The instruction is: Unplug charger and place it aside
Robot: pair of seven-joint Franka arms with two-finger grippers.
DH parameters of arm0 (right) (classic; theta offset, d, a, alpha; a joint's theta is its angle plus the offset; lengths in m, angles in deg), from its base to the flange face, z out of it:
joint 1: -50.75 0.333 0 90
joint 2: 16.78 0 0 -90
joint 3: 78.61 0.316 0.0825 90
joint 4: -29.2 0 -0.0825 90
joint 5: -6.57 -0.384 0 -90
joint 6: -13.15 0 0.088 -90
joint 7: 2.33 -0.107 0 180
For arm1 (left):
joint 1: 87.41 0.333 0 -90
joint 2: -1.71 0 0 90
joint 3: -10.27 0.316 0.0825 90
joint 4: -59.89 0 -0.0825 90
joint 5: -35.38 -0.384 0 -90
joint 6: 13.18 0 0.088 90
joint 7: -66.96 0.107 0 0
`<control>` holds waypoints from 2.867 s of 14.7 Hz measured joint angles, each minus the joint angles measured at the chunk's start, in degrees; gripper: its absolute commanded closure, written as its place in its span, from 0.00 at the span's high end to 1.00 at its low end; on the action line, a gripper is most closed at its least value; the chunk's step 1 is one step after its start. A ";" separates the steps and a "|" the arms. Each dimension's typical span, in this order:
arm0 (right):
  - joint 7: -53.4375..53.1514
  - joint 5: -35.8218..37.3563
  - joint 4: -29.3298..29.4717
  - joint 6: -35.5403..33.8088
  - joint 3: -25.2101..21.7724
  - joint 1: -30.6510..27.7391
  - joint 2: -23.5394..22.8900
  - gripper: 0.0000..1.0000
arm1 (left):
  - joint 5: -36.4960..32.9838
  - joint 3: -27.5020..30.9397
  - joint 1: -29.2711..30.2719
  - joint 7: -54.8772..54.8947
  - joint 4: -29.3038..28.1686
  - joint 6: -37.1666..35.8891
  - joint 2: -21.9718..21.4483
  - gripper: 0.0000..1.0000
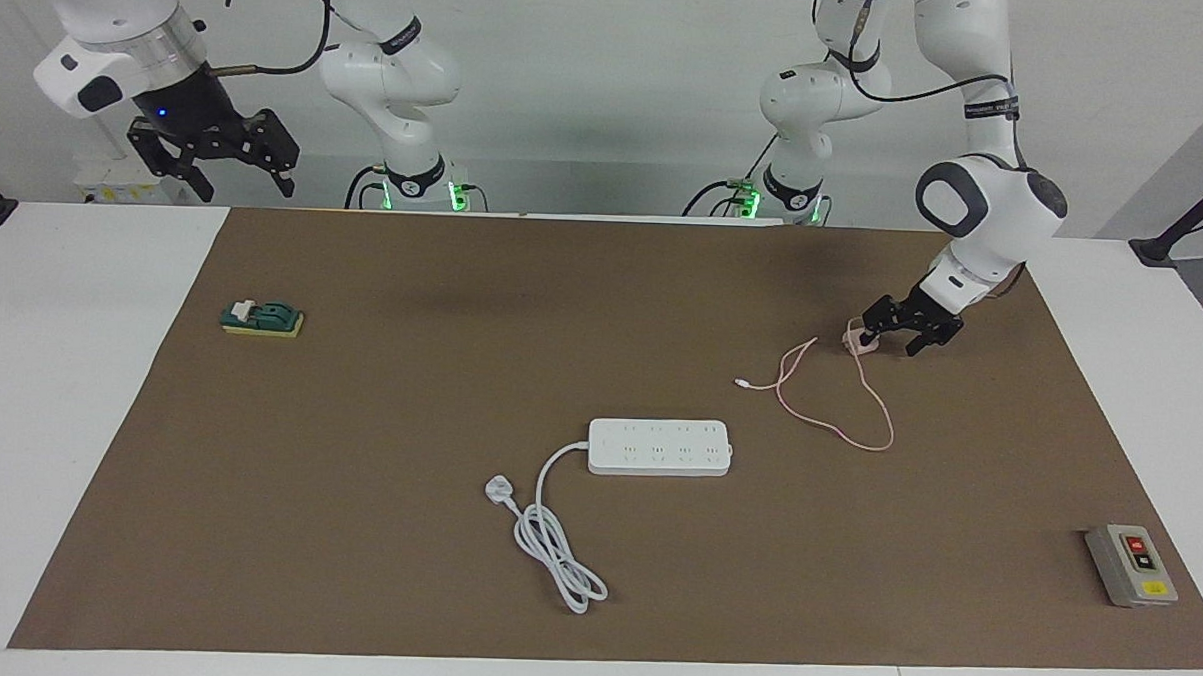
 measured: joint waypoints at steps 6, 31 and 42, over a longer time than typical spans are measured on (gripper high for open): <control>0.10 4.69 -0.81 1.30 0.43 0.00 0.60 1.00 | -6.83 0.11 0.67 -9.00 11.07 -12.58 -0.15 1.00; -0.96 2.23 -2.05 3.07 1.03 0.18 1.01 1.00 | -21.07 -0.83 -6.24 -42.54 42.18 -41.88 -1.53 1.00; -0.96 2.23 -2.37 3.07 1.03 0.18 1.22 1.00 | -21.34 3.23 -10.44 -36.29 44.31 -43.55 -1.00 1.00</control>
